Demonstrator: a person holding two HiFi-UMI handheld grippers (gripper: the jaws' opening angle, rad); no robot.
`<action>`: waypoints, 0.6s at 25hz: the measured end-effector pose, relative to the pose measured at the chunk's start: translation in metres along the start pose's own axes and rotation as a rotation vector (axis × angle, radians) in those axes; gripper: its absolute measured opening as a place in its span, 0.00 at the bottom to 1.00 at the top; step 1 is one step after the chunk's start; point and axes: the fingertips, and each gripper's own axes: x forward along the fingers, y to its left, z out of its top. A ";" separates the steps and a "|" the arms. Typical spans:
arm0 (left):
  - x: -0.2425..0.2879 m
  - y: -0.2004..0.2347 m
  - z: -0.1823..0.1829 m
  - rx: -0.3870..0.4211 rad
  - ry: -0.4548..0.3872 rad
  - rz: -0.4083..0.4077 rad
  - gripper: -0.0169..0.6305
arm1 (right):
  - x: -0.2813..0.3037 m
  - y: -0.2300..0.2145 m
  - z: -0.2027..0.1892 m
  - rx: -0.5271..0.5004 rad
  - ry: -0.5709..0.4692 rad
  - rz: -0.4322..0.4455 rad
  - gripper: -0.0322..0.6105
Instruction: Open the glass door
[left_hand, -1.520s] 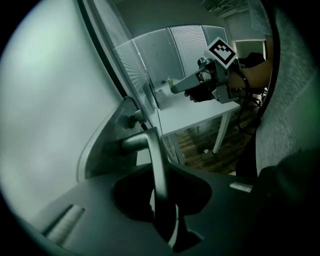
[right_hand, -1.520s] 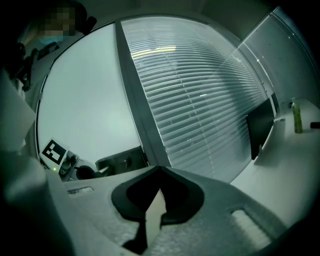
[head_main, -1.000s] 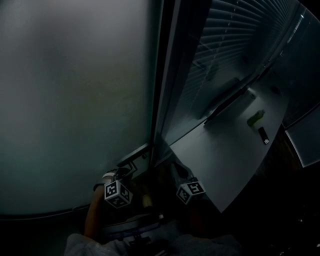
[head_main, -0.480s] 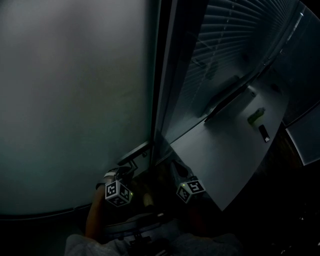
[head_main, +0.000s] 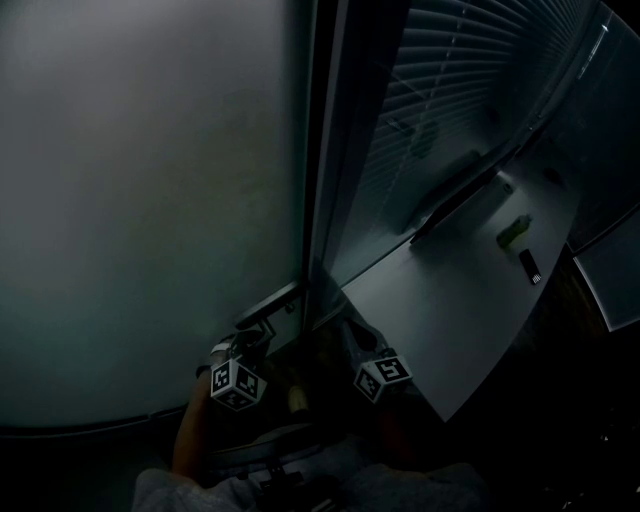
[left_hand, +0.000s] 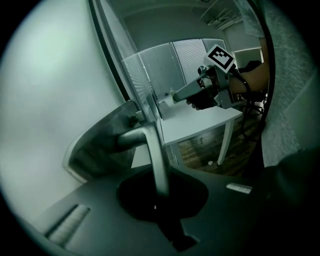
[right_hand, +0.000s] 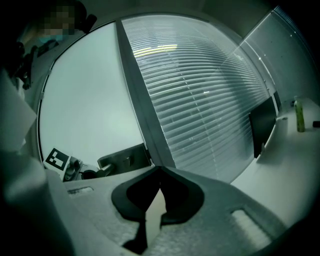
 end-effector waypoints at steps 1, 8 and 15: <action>0.001 0.000 0.000 0.001 -0.001 0.003 0.02 | 0.000 0.000 0.000 -0.002 0.002 0.001 0.05; 0.020 -0.002 -0.011 -0.072 -0.015 0.053 0.02 | 0.000 0.000 0.005 -0.011 -0.004 0.001 0.05; 0.023 0.002 -0.009 -0.105 -0.048 0.057 0.02 | -0.003 -0.006 0.007 -0.015 -0.004 -0.012 0.05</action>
